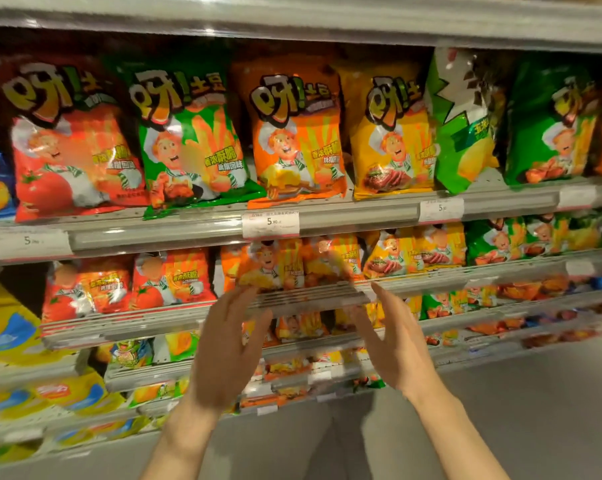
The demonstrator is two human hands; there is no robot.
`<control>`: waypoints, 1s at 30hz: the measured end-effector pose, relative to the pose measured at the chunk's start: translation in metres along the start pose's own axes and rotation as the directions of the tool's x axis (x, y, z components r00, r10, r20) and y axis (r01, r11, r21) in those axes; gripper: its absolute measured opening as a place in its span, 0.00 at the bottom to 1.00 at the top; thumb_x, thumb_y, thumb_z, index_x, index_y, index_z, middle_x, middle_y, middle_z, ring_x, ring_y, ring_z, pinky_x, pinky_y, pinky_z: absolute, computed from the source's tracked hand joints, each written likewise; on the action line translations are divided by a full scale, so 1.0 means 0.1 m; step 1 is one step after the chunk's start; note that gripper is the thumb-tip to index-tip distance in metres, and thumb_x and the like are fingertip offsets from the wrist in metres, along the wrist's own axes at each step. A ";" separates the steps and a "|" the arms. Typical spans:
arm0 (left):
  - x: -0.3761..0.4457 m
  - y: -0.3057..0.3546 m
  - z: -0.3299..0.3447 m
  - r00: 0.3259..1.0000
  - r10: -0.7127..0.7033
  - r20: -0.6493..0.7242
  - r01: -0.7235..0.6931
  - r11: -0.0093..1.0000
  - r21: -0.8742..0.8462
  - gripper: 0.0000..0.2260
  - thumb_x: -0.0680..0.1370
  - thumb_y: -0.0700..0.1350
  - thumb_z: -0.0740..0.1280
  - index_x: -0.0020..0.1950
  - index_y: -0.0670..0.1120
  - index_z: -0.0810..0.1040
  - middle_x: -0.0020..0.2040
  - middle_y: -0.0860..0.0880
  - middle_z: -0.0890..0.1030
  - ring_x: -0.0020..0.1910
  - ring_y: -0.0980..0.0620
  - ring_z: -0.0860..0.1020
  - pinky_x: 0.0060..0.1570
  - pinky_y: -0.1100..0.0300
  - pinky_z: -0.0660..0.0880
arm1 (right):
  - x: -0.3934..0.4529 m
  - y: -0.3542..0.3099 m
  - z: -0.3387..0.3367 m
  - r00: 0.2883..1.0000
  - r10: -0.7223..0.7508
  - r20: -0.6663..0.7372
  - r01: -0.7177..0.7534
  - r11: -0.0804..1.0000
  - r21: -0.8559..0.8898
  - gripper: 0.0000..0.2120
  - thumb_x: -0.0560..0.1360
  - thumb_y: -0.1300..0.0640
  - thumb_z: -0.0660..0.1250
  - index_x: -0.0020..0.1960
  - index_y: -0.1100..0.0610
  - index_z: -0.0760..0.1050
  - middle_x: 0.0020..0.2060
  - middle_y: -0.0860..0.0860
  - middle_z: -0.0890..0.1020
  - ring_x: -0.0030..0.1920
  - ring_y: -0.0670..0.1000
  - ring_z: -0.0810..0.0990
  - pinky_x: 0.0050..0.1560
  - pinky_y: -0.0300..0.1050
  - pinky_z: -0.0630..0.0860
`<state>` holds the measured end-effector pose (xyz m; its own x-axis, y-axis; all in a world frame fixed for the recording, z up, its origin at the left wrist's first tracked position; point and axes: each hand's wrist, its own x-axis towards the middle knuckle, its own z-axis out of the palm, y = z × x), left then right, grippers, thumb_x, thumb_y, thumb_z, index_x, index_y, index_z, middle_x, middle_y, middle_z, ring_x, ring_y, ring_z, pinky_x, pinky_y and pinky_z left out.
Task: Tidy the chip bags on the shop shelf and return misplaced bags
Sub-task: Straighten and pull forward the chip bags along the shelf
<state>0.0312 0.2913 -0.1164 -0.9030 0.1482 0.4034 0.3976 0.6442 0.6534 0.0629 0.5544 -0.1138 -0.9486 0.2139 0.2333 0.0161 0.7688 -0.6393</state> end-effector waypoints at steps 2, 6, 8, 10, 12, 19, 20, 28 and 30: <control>-0.04 0.12 0.13 0.999 0.044 -0.018 -0.044 0.999 -0.029 0.21 0.80 0.47 0.69 0.71 0.45 0.72 0.67 0.51 0.74 0.68 0.57 0.72 0.67 0.59 0.70 | 0.02 0.19 -0.12 0.999 0.030 0.023 -0.031 0.999 0.043 0.29 0.79 0.38 0.61 0.77 0.47 0.63 0.67 0.39 0.71 0.68 0.38 0.67 0.66 0.37 0.63; 0.00 0.43 0.56 0.998 -0.054 -0.041 0.056 0.996 0.073 0.18 0.81 0.52 0.65 0.69 0.45 0.75 0.65 0.51 0.76 0.65 0.53 0.74 0.66 0.62 0.67 | 0.12 0.73 -0.42 0.997 0.012 0.071 -0.016 0.999 0.050 0.27 0.80 0.36 0.58 0.76 0.45 0.63 0.68 0.37 0.68 0.70 0.40 0.67 0.66 0.32 0.60; 0.06 0.66 0.85 0.987 -0.136 -0.080 0.141 0.988 0.062 0.20 0.80 0.57 0.61 0.67 0.49 0.76 0.63 0.55 0.75 0.64 0.58 0.71 0.67 0.65 0.63 | 0.22 1.02 -0.65 0.994 0.017 0.107 -0.022 0.999 0.040 0.27 0.80 0.37 0.57 0.76 0.44 0.61 0.68 0.37 0.66 0.68 0.38 0.65 0.62 0.25 0.59; 0.15 0.93 1.14 0.987 -0.133 -0.092 0.139 0.988 0.065 0.18 0.79 0.56 0.62 0.65 0.49 0.77 0.61 0.56 0.75 0.61 0.60 0.72 0.63 0.72 0.61 | 0.35 1.34 -0.92 0.991 0.018 0.130 -0.020 1.000 0.018 0.28 0.80 0.38 0.57 0.77 0.46 0.61 0.68 0.38 0.67 0.68 0.40 0.67 0.64 0.31 0.61; 0.22 1.21 1.37 0.991 -0.109 -0.081 0.115 0.990 0.077 0.17 0.80 0.55 0.63 0.65 0.48 0.76 0.59 0.54 0.76 0.57 0.54 0.76 0.58 0.69 0.66 | 0.45 1.62 -1.18 0.989 0.034 0.144 -0.037 0.999 0.016 0.29 0.80 0.36 0.56 0.77 0.47 0.61 0.71 0.42 0.68 0.71 0.45 0.69 0.67 0.40 0.66; 0.59 1.89 1.76 0.983 -0.142 -0.114 0.158 0.978 0.140 0.21 0.80 0.61 0.58 0.69 0.52 0.73 0.63 0.54 0.74 0.62 0.52 0.75 0.58 0.58 0.70 | 0.87 2.29 -1.84 0.991 0.030 0.127 -0.032 0.999 0.012 0.31 0.80 0.37 0.57 0.78 0.49 0.61 0.73 0.48 0.70 0.71 0.49 0.71 0.65 0.41 0.67; 0.66 1.95 1.76 0.987 -0.117 -0.114 0.133 0.981 0.145 0.21 0.80 0.60 0.59 0.69 0.52 0.73 0.62 0.54 0.74 0.61 0.52 0.75 0.59 0.56 0.72 | 0.93 2.32 -1.90 0.994 0.015 0.105 -0.016 1.000 0.015 0.30 0.80 0.37 0.58 0.78 0.49 0.62 0.72 0.48 0.72 0.70 0.50 0.73 0.66 0.44 0.70; 1.33 2.12 1.57 0.970 0.208 -0.128 -0.151 0.922 0.356 0.17 0.80 0.53 0.65 0.65 0.46 0.76 0.58 0.48 0.76 0.58 0.46 0.75 0.54 0.52 0.74 | 1.45 1.95 -2.06 0.971 -0.232 -0.046 0.230 0.972 -0.046 0.32 0.76 0.35 0.57 0.71 0.54 0.70 0.58 0.52 0.78 0.52 0.50 0.79 0.50 0.48 0.79; 1.46 2.09 1.55 0.955 0.275 -0.109 -0.210 0.890 0.405 0.14 0.80 0.51 0.67 0.62 0.46 0.77 0.55 0.48 0.76 0.54 0.47 0.75 0.50 0.54 0.73 | 1.61 1.73 -2.06 0.949 -0.310 -0.060 0.307 0.950 -0.053 0.30 0.77 0.35 0.58 0.68 0.56 0.74 0.56 0.52 0.79 0.52 0.50 0.79 0.50 0.51 0.80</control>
<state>-0.0425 0.5637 -0.0201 -0.7357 0.2367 0.6346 0.4773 0.8459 0.2378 -0.0221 0.8457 -0.0359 -0.8860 0.0009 0.4638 -0.2593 0.8281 -0.4970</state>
